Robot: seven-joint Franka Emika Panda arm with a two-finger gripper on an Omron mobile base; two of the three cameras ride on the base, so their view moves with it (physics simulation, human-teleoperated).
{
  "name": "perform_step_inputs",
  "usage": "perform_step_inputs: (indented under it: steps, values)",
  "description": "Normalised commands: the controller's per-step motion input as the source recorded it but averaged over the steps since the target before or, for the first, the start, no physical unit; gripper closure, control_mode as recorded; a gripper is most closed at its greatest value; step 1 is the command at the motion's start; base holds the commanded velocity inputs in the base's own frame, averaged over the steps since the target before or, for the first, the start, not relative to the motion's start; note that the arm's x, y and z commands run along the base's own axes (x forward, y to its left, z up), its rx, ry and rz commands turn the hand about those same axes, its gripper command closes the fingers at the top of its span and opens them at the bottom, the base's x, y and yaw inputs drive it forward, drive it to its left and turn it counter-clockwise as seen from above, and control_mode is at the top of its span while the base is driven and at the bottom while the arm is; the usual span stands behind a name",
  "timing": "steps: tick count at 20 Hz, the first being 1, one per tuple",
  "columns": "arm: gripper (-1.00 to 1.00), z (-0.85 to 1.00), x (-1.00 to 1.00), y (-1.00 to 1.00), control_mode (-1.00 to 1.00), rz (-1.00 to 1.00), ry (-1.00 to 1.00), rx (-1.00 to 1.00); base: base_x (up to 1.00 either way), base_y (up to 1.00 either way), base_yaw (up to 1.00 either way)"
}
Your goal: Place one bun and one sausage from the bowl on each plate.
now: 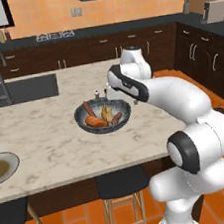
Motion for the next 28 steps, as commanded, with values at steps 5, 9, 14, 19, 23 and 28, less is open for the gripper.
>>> perform_step_inputs:
  steps: [5,9,14,19,23,28]
  values:
    - [-1.00,-0.53,0.92,-0.34,-1.00,0.00,0.19,0.17,0.00,0.00,0.00]
    - [-1.00,-0.40,0.87,0.28,-1.00,0.00,0.01,0.00,0.00,0.00,0.00]
    - [-1.00,-0.54,0.76,0.18,-1.00,0.02,0.00,0.00,0.00,0.00,0.00]
    - [-1.00,-0.59,0.44,0.06,-1.00,0.05,0.00,0.00,0.00,0.00,0.00]
    - [-1.00,-0.46,0.34,0.13,-1.00,0.02,-0.02,0.00,0.00,0.00,0.00]
    - [-1.00,-0.27,0.31,0.20,-1.00,0.00,-0.10,0.02,0.00,0.00,0.00]
